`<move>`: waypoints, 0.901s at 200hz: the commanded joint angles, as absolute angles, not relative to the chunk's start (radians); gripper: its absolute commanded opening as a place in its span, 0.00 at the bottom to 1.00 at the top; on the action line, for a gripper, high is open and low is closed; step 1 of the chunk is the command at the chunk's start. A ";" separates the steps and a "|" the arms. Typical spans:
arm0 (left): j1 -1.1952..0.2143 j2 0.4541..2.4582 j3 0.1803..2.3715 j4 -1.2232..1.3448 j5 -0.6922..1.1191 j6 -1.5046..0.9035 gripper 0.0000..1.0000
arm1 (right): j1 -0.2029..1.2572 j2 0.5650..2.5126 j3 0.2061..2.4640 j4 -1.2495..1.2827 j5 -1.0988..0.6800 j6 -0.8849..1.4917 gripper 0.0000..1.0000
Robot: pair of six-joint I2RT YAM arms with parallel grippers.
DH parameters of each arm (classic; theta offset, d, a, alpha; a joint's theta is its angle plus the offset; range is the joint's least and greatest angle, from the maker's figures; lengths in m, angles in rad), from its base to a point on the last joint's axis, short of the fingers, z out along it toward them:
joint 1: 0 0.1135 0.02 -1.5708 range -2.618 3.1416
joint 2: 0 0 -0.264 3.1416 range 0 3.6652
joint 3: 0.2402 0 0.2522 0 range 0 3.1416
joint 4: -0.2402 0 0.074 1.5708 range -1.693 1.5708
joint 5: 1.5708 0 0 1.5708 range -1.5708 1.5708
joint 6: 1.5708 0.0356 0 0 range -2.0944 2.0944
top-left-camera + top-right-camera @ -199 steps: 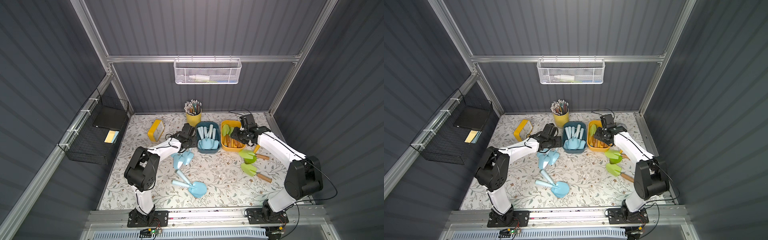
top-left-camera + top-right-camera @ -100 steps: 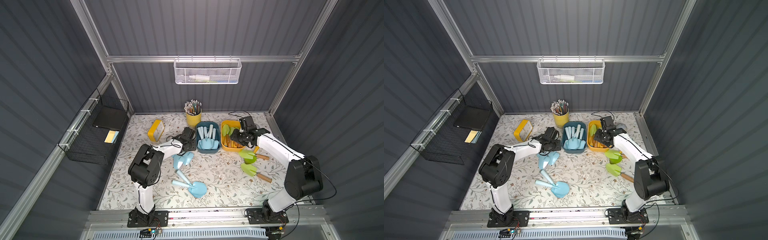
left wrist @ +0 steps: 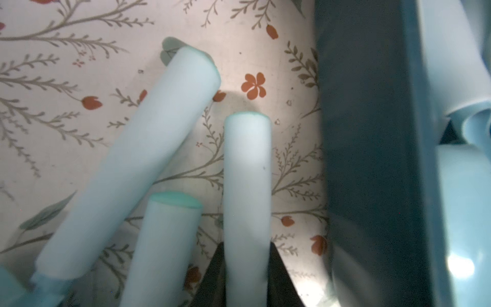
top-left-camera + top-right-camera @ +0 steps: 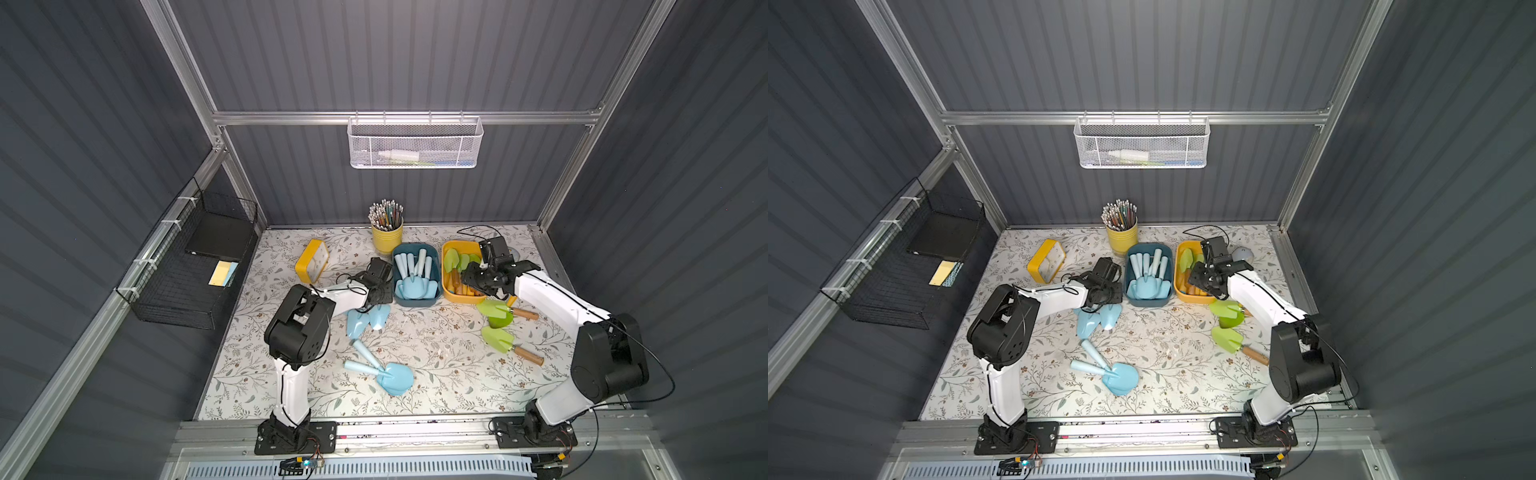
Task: Sort the small shovels by color and place them into the storage box
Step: Pick up the shovel from the center of the board, then place the shovel in the storage box.
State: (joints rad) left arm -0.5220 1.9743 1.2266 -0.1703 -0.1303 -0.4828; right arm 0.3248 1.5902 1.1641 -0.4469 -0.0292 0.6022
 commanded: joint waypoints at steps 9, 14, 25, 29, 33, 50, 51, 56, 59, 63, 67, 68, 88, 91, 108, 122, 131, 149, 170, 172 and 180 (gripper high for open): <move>-0.517 1.918 1.302 -0.285 -0.190 -0.523 0.00 | 0.318 1.578 1.156 -0.427 -0.032 0.592 0.52; -0.517 1.908 1.321 -0.300 -0.191 -0.523 0.00 | 0.317 1.581 1.156 -0.426 -0.032 0.589 0.52; -0.517 1.891 1.395 -0.344 -0.210 -0.523 0.00 | 0.315 1.586 1.157 -0.423 -0.034 0.587 0.52; -0.517 1.889 1.417 -0.362 -0.222 -0.525 0.00 | 0.313 1.588 1.157 -0.420 -0.035 0.587 0.52; -0.517 1.887 1.442 -0.380 -0.233 -0.526 0.00 | 0.312 1.591 1.157 -0.417 -0.038 0.584 0.52; -0.517 1.887 1.555 -0.439 -0.267 -0.524 0.00 | 0.308 1.600 1.158 -0.411 -0.047 0.575 0.52; -0.517 1.887 1.562 -0.442 -0.268 -0.523 0.00 | 0.307 1.601 1.159 -0.410 -0.048 0.575 0.52; -0.517 1.891 1.600 -0.455 -0.268 -0.512 0.00 | 0.306 1.604 1.159 -0.411 -0.049 0.571 0.52; -0.517 1.895 1.620 -0.459 -0.268 -0.504 0.00 | 0.305 1.605 1.159 -0.410 -0.049 0.569 0.52; -0.517 1.901 1.649 -0.463 -0.265 -0.494 0.00 | 0.303 1.608 1.160 -0.410 -0.050 0.567 0.52; -0.517 1.909 1.680 -0.469 -0.258 -0.484 0.00 | 0.301 1.611 1.162 -0.411 -0.052 0.564 0.52; -0.517 1.913 1.689 -0.469 -0.256 -0.481 0.00 | 0.301 1.611 1.162 -0.412 -0.052 0.563 0.52; -0.517 1.980 1.841 -0.496 -0.183 -0.447 0.00 | 0.289 1.619 1.173 -0.414 -0.062 0.551 0.52; -0.517 1.991 1.861 -0.497 -0.169 -0.445 0.00 | 0.287 1.620 1.174 -0.415 -0.063 0.549 0.52; -0.518 2.041 1.916 -0.476 -0.093 -0.438 0.00 | 0.275 1.620 1.183 -0.421 -0.064 0.537 0.52; -0.520 2.074 1.929 -0.448 -0.043 -0.438 0.00 | 0.264 1.615 1.180 -0.424 -0.067 0.528 0.52; -0.522 2.093 1.933 -0.425 -0.012 -0.441 0.00 | 0.256 1.610 1.175 -0.426 -0.067 0.525 0.52; -0.535 2.124 1.941 -0.385 0.026 -0.450 0.00 | 0.241 1.595 1.160 -0.426 -0.070 0.522 0.52; -0.551 2.164 1.961 -0.365 0.039 -0.457 0.00 | 0.226 1.576 1.143 -0.428 -0.074 0.520 0.52; -0.552 2.168 1.962 -0.365 0.040 -0.457 0.00 | 0.224 1.576 1.143 -0.428 -0.074 0.519 0.52; -0.556 2.180 1.964 -0.356 0.044 -0.462 0.00 | 0.221 1.569 1.138 -0.431 -0.073 0.518 0.52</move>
